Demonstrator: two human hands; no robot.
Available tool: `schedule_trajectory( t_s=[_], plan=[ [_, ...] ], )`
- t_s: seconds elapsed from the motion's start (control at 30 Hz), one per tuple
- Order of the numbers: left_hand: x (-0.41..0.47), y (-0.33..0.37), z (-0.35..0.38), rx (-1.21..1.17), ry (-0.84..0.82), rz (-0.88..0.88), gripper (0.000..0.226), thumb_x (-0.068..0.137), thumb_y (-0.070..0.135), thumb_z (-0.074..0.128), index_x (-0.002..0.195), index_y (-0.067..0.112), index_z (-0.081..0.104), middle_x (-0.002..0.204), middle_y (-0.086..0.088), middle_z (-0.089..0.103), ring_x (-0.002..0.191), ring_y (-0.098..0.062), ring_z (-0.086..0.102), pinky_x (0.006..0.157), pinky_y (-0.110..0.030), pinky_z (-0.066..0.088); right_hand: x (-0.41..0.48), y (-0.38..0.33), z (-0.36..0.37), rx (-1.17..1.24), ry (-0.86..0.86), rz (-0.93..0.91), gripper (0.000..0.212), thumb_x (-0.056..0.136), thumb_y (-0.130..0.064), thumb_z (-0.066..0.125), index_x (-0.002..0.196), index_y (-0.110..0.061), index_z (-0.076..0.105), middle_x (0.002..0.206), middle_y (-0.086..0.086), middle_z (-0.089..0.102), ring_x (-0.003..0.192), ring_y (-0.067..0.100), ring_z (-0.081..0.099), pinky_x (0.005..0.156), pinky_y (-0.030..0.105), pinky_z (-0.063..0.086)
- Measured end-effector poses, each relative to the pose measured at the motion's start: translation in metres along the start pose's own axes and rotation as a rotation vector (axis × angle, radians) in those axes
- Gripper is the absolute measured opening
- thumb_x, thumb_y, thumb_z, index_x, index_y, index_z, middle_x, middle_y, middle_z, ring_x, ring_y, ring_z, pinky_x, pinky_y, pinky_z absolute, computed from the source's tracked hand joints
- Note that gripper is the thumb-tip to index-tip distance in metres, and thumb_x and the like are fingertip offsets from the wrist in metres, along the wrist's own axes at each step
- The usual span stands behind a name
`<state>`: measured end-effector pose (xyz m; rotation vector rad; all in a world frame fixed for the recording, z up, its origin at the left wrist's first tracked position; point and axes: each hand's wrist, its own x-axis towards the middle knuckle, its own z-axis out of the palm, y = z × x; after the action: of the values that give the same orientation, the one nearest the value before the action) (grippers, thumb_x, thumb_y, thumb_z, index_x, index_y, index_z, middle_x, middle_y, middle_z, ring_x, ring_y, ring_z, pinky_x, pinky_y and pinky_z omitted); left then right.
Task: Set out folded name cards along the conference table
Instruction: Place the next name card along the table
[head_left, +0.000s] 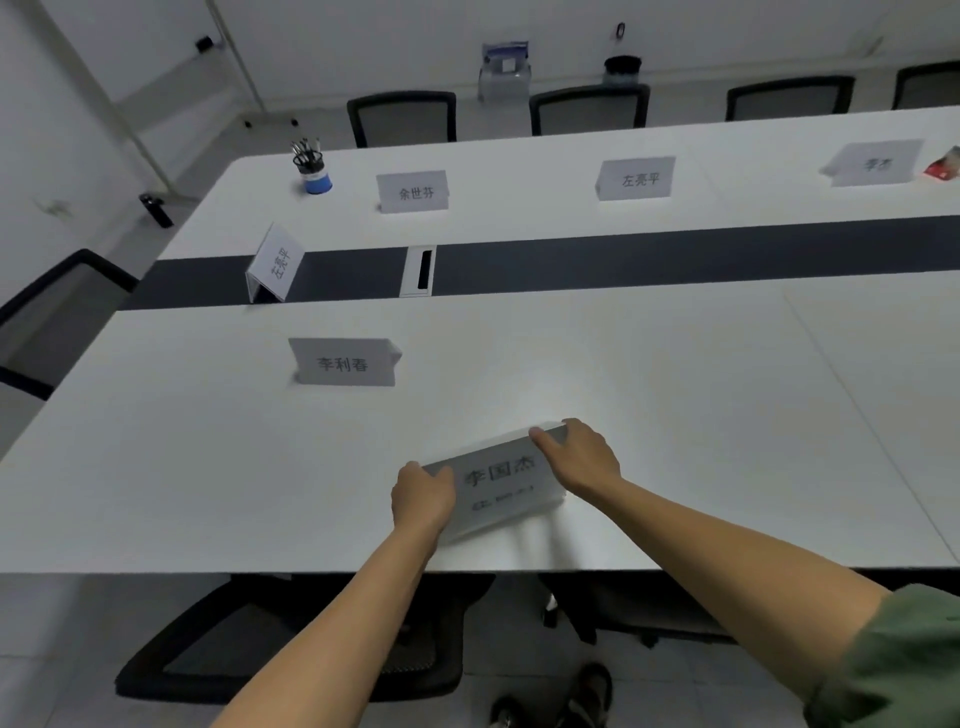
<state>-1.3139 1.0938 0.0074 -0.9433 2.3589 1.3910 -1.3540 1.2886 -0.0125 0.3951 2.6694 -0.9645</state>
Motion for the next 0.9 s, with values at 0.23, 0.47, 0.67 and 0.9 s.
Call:
schedule_trajectory(
  t_s=[0.23, 0.47, 0.67, 0.9],
  plan=[
    [-0.014, 0.058, -0.021, 0.063, 0.122, 0.284, 0.034, 0.088, 0.012, 0.047, 0.060, 0.015, 0.026, 0.059, -0.002, 0.032, 0.055, -0.021, 0.028, 0.052, -0.030, 0.021, 0.005, -0.040, -0.071, 0.040, 0.163, -0.084, 0.051, 0.095, -0.057, 0.037, 0.099, -0.010, 0.057, 0.090, 0.005, 0.064, 0.077, 0.024, 0.062, 0.065, 0.035, 0.050],
    [-0.026, 0.136, 0.014, 0.046, -0.004, 0.396, 0.029, 0.094, 0.018, 0.046, 0.067, 0.010, 0.039, 0.075, -0.010, 0.054, 0.056, -0.017, 0.040, 0.049, -0.025, 0.029, 0.030, -0.038, -0.161, 0.050, 0.280, -0.061, 0.054, 0.096, -0.055, 0.039, 0.098, -0.007, 0.063, 0.089, 0.009, 0.067, 0.077, 0.027, 0.062, 0.064, 0.033, 0.048],
    [-0.024, 0.193, 0.079, 0.061, -0.150, 0.385, 0.029, 0.094, 0.017, 0.045, 0.113, -0.003, 0.053, 0.100, -0.014, 0.057, 0.071, -0.020, 0.046, 0.046, -0.024, 0.031, 0.073, -0.001, -0.220, 0.136, 0.258, -0.002, 0.052, 0.096, -0.050, 0.043, 0.096, -0.004, 0.067, 0.087, 0.011, 0.069, 0.079, 0.029, 0.063, 0.059, 0.031, 0.045],
    [0.008, 0.246, 0.184, 0.045, -0.227, 0.276, 0.028, 0.093, 0.018, 0.045, 0.114, -0.001, 0.050, 0.114, -0.017, 0.058, 0.086, -0.026, 0.052, 0.051, -0.025, 0.038, 0.160, 0.067, -0.265, 0.176, 0.171, 0.052, 0.043, 0.095, -0.046, 0.047, 0.097, -0.005, 0.061, 0.091, 0.011, 0.069, 0.084, 0.029, 0.064, 0.068, 0.034, 0.048]
  ],
)
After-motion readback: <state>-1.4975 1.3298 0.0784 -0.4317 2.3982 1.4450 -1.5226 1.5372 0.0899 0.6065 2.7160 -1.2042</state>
